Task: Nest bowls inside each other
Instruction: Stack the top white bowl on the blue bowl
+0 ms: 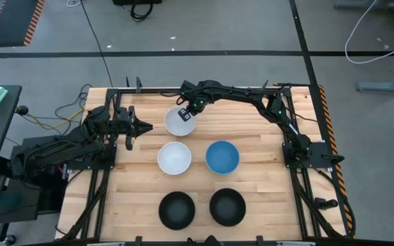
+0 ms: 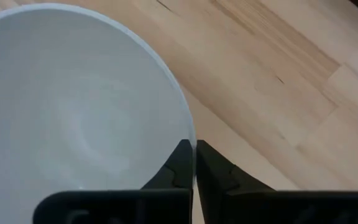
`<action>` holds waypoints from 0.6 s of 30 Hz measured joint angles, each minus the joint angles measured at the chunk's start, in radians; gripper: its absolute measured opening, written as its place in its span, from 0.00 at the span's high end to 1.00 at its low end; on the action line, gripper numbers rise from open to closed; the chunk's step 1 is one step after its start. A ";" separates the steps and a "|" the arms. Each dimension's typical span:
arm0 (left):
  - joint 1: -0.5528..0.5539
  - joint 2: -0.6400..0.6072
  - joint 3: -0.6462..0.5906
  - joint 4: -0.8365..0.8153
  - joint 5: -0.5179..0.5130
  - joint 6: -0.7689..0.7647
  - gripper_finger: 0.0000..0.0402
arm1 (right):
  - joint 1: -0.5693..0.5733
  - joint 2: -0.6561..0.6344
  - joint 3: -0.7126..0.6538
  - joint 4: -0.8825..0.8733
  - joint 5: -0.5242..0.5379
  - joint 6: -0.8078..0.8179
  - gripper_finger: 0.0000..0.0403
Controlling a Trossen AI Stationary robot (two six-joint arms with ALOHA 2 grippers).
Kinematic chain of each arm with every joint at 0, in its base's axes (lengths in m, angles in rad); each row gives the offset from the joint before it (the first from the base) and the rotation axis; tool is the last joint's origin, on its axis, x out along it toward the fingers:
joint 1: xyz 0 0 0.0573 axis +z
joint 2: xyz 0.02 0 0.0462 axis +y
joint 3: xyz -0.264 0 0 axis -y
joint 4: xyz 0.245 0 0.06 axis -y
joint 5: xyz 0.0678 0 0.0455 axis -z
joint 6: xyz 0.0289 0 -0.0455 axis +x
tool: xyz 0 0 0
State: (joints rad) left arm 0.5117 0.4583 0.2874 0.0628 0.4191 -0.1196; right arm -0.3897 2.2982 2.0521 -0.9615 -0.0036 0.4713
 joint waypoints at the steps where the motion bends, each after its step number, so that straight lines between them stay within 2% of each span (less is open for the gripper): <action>1: 0.000 0.000 0.000 0.000 0.000 0.000 0.87 | 0.000 0.000 0.000 0.000 0.000 -0.005 0.98; 11: 0.000 0.000 0.000 0.000 0.000 0.000 0.87 | 0.000 -0.009 0.000 -0.047 -0.001 -0.037 0.99; 18: 0.000 0.000 0.000 -0.001 0.000 0.001 0.88 | 0.009 -0.076 -0.001 -0.067 -0.001 -0.065 0.99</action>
State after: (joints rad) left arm 0.5121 0.4583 0.2873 0.0616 0.4191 -0.1187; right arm -0.3803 2.2219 2.0514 -1.0285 -0.0044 0.4062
